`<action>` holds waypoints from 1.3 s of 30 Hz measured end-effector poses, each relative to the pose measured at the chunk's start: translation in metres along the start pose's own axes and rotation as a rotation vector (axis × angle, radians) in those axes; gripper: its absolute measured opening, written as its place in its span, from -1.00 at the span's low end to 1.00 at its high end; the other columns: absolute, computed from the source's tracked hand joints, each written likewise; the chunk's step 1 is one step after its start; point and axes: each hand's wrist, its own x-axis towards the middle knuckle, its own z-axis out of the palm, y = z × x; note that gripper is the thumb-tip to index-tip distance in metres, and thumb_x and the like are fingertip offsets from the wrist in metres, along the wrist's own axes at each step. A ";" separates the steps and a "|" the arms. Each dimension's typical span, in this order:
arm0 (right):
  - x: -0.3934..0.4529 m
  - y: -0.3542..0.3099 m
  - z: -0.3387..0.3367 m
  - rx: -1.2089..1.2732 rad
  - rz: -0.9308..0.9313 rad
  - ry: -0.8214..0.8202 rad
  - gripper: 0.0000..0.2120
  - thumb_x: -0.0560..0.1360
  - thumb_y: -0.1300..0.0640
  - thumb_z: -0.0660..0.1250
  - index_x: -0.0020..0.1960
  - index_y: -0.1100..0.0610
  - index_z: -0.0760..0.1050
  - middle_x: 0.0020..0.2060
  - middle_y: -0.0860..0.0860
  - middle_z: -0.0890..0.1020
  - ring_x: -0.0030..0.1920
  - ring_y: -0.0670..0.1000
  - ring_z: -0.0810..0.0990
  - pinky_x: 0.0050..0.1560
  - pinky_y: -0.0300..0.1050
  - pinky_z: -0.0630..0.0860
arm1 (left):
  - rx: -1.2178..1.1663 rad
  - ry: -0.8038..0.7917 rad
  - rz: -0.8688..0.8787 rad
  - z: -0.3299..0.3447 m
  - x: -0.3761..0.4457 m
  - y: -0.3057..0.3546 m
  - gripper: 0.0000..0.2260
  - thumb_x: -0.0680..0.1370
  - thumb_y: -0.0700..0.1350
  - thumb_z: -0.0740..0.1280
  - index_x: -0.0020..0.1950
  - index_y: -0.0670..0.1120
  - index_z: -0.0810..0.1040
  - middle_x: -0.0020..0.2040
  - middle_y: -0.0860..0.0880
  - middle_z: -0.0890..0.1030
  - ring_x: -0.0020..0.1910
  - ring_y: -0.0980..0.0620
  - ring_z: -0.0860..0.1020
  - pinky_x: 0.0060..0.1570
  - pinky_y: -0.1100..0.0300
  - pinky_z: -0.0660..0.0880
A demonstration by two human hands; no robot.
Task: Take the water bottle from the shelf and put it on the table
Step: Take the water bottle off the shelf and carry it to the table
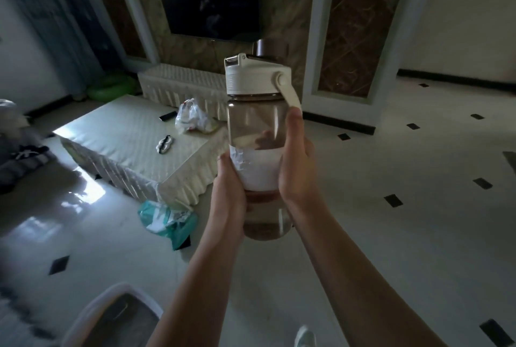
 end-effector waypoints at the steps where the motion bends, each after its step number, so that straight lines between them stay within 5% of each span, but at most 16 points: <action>1: 0.013 0.004 0.004 -0.008 0.011 -0.012 -0.21 0.37 -0.49 0.11 -0.11 0.27 0.54 -0.34 0.09 0.63 -0.28 0.09 0.64 -0.13 0.15 0.63 | 0.012 0.025 0.001 0.002 0.011 0.001 -0.48 0.64 0.14 0.05 -0.19 -0.01 0.74 -0.25 -0.07 0.77 -0.25 -0.02 0.74 -0.30 0.16 0.58; 5: 0.066 0.013 0.014 -0.020 0.065 -0.067 -0.20 0.36 -0.50 0.11 -0.09 0.25 0.61 -0.24 0.20 0.73 -0.16 0.21 0.72 0.03 0.27 0.63 | 0.008 0.121 -0.004 0.025 0.050 0.013 -0.49 0.66 0.14 0.05 -0.01 -0.10 0.73 -0.12 -0.18 0.76 -0.12 -0.15 0.73 -0.14 0.05 0.63; 11: 0.129 0.006 0.016 0.065 0.112 -0.125 -0.15 0.32 -0.50 0.12 0.01 0.27 0.62 -0.05 0.27 0.70 -0.02 0.24 0.70 0.08 0.18 0.63 | 0.059 0.130 0.049 0.060 0.095 0.029 -0.47 0.67 0.12 0.00 0.13 -0.19 0.66 -0.12 -0.22 0.70 -0.14 -0.21 0.66 -0.12 0.02 0.54; 16: 0.164 -0.006 0.014 0.014 0.090 -0.163 -0.17 0.35 -0.49 0.09 0.03 0.25 0.62 -0.05 0.23 0.70 -0.04 0.17 0.70 0.05 0.10 0.61 | 0.002 0.084 0.079 0.082 0.123 0.041 -0.52 0.69 0.11 0.00 0.04 -0.14 0.63 -0.27 -0.12 0.68 -0.32 -0.09 0.65 -0.37 0.18 0.55; 20: 0.194 -0.008 0.014 0.009 0.063 -0.123 -0.15 0.34 -0.51 0.08 0.02 0.25 0.62 -0.04 0.23 0.70 -0.02 0.19 0.70 0.09 0.13 0.61 | 0.020 0.048 0.098 0.100 0.144 0.049 -0.51 0.69 0.12 0.01 0.06 -0.14 0.64 -0.22 -0.13 0.70 -0.25 -0.12 0.66 -0.23 0.11 0.55; 25: 0.227 0.000 0.018 0.060 0.039 -0.024 -0.21 0.34 -0.51 0.12 -0.09 0.20 0.64 -0.14 0.23 0.72 -0.07 0.23 0.72 0.12 0.26 0.60 | 0.024 -0.015 0.076 0.116 0.175 0.050 -0.49 0.69 0.11 0.04 -0.14 -0.09 0.69 -0.35 -0.07 0.74 -0.40 -0.02 0.70 -0.49 0.24 0.56; 29: 0.249 0.003 0.031 0.060 0.001 0.044 -0.14 0.35 -0.53 0.09 -0.09 0.30 0.60 -0.13 0.34 0.66 -0.06 0.35 0.67 0.09 0.33 0.59 | 0.105 -0.064 0.088 0.117 0.212 0.058 -0.47 0.68 0.16 0.01 -0.04 -0.07 0.71 -0.24 -0.11 0.77 -0.30 -0.04 0.74 -0.42 0.18 0.59; 34: 0.275 0.010 0.077 0.076 -0.097 0.156 -0.16 0.36 -0.50 0.09 -0.10 0.31 0.60 -0.14 0.30 0.69 -0.14 0.21 0.72 0.02 0.14 0.66 | 0.130 -0.107 0.133 0.098 0.271 0.078 -0.47 0.65 0.12 0.05 -0.28 -0.03 0.70 -0.38 -0.02 0.74 -0.38 0.03 0.72 -0.46 0.19 0.58; 39: 0.292 0.023 0.159 0.123 -0.141 0.250 -0.19 0.40 -0.45 0.13 0.02 0.36 0.47 0.01 0.42 0.60 0.04 0.41 0.59 0.06 0.39 0.54 | 0.147 -0.179 0.099 0.046 0.332 0.111 -0.47 0.61 0.15 0.06 -0.30 -0.01 0.73 -0.32 -0.07 0.76 -0.33 -0.04 0.74 -0.45 0.13 0.63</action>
